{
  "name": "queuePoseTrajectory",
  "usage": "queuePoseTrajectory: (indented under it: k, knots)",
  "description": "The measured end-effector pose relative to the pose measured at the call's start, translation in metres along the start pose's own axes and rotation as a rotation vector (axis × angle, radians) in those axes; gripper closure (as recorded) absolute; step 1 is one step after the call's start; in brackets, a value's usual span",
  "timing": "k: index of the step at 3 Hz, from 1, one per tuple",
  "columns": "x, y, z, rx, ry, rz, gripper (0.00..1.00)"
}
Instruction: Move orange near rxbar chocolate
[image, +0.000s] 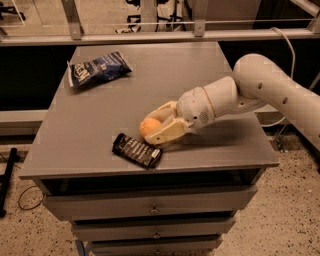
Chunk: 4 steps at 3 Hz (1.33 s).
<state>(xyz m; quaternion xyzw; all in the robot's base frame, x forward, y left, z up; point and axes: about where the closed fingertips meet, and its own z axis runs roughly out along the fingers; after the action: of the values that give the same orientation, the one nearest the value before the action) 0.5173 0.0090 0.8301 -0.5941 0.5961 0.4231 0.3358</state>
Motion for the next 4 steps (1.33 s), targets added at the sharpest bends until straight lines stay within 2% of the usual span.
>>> queuePoseTrajectory:
  k: [1, 2, 3, 4]
  knots:
    - [0.0, 0.0, 0.0, 0.0, 0.0, 0.0, 0.13]
    - [-0.005, 0.006, 0.007, -0.024, 0.021, -0.025, 0.0]
    - [-0.014, 0.013, 0.009, -0.048, 0.038, -0.049, 0.0]
    - [-0.016, 0.019, 0.008, -0.053, 0.032, -0.045, 0.0]
